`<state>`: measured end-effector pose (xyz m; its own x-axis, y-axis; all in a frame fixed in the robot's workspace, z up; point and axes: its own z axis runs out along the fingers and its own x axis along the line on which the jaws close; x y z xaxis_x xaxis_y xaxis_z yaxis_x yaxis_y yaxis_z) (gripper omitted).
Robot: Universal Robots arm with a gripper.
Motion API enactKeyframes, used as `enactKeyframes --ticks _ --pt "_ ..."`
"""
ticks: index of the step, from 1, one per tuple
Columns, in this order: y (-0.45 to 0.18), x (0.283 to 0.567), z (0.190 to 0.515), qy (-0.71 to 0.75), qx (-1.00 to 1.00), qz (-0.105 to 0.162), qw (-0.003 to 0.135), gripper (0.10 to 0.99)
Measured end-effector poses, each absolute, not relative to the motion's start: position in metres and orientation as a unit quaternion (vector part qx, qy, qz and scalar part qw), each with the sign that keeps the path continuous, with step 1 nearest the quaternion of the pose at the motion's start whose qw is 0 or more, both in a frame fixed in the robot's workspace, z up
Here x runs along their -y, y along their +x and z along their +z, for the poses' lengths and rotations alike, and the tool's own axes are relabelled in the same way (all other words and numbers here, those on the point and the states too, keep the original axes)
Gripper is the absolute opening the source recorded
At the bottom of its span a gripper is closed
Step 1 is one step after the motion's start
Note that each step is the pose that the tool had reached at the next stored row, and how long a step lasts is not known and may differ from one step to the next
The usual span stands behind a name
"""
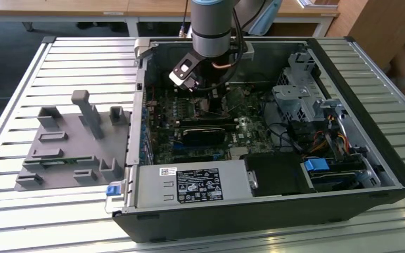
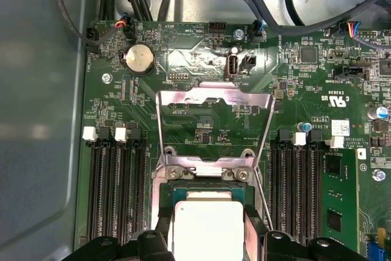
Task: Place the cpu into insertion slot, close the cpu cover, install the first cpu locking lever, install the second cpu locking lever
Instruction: 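Place the cpu into insertion slot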
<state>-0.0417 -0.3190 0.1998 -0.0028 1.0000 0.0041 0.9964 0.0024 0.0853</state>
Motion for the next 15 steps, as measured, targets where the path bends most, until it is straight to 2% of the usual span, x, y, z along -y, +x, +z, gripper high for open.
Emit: enactKeyframes --ticks 15 --pt "-0.0424 0.319 0.193 0.706 -0.707 0.031 0.028 0.541"
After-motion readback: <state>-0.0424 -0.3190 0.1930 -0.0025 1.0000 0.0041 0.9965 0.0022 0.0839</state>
